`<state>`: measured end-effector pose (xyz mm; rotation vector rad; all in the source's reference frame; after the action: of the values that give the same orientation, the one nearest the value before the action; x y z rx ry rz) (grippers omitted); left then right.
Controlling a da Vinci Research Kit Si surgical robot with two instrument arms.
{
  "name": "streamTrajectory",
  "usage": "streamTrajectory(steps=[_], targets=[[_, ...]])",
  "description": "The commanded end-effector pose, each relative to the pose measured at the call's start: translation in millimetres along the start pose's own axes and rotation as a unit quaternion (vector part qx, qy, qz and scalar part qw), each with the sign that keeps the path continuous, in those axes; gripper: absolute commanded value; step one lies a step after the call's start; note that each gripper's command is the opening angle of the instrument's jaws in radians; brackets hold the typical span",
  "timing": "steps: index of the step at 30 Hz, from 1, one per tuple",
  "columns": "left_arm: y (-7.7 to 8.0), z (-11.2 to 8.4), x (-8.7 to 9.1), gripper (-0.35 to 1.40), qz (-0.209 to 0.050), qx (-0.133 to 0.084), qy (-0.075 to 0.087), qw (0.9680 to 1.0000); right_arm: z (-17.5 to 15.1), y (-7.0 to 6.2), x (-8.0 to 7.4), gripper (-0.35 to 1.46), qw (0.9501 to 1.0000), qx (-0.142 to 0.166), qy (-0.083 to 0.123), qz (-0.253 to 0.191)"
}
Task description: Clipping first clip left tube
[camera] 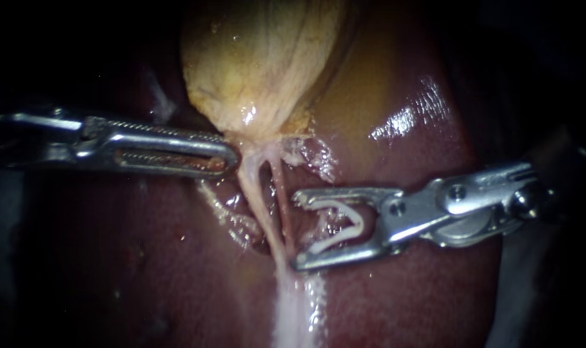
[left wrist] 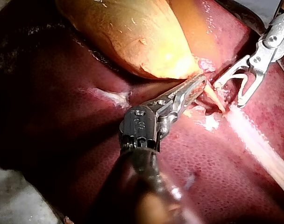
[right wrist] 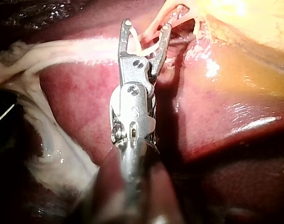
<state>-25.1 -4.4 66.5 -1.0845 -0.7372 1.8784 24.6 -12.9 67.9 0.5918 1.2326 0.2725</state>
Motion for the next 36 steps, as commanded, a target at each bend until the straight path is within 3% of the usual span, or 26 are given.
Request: streamTrajectory(steps=[1,9,21,36], targets=[[0.0,0.0,0.0,-0.35,0.000,0.000,0.000,1.0000,0.2,0.0,0.0,0.49,1.0000,0.001,0.000,0.002],[0.3,0.1,0.1,-0.35,-0.001,0.001,0.000,1.0000,2.2,0.3,-0.7,0.49,1.0000,0.004,0.000,0.005],[0.5,0.4,0.2,-0.35,0.002,0.002,0.001,1.0000,5.9,-0.3,-2.8,0.49,0.9996,0.022,-0.005,0.015],[0.5,0.5,0.2,-0.35,0.002,0.002,0.001,1.0000,8.0,-0.7,-4.8,0.49,0.9990,0.035,-0.008,0.028]])
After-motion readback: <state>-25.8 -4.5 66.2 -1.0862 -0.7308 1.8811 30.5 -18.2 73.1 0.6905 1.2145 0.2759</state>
